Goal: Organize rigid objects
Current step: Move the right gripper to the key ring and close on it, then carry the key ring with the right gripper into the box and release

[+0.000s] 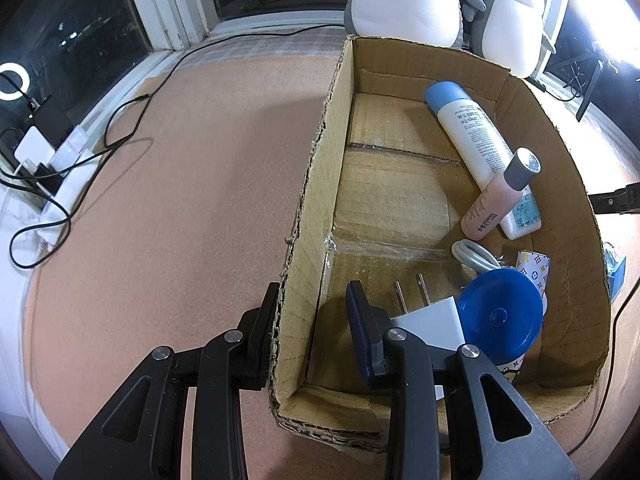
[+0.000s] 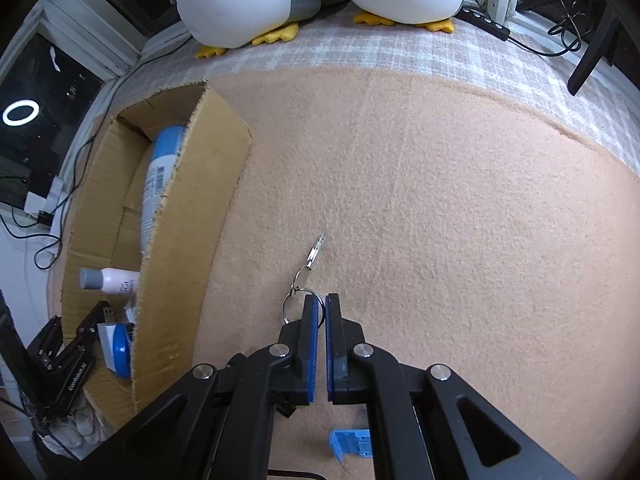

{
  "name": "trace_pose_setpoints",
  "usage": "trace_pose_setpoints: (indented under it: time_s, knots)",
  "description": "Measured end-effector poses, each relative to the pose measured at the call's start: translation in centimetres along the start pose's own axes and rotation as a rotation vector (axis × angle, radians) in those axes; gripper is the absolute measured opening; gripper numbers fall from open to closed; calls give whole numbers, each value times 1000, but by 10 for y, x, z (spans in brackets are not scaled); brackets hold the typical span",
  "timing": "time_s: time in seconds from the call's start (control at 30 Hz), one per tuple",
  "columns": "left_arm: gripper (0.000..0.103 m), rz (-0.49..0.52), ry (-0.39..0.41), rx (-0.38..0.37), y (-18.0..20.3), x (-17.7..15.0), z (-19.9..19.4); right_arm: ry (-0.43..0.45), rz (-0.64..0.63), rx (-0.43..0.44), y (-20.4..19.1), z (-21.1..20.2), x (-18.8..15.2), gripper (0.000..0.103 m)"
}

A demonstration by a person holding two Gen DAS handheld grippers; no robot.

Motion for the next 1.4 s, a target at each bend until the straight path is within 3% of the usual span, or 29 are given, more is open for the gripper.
trace_pose_setpoints:
  time_s: [0.33,0.73,0.93,1.27,1.4]
  knots:
    - [31,-1,0,-2,1,1,0,60,30,130,-3,-37,-5,3]
    - [31,-4,1,-6,1,2,0,148,-76,225,-73,-68,16,3]
    - [31,-5,1,-7,1,2,1,157,-80,219,-97,-55,29,3]
    - [31,-7,1,-8,1,3,1,161,-65,154,-96,-32,48,3]
    - [31,-7,1,-7,1,3,1,146,-76,174,-98,-26,50,4]
Point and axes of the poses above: each gripper's, at about its wrist camera, not at the fingertips, and z roughly the way its jaws point, y to its right, x to its top, the point moved 1 cm from there along z, roughly the way its jaws point, and after that the axes turned 10 degrees about z, right-handed, at the moved point
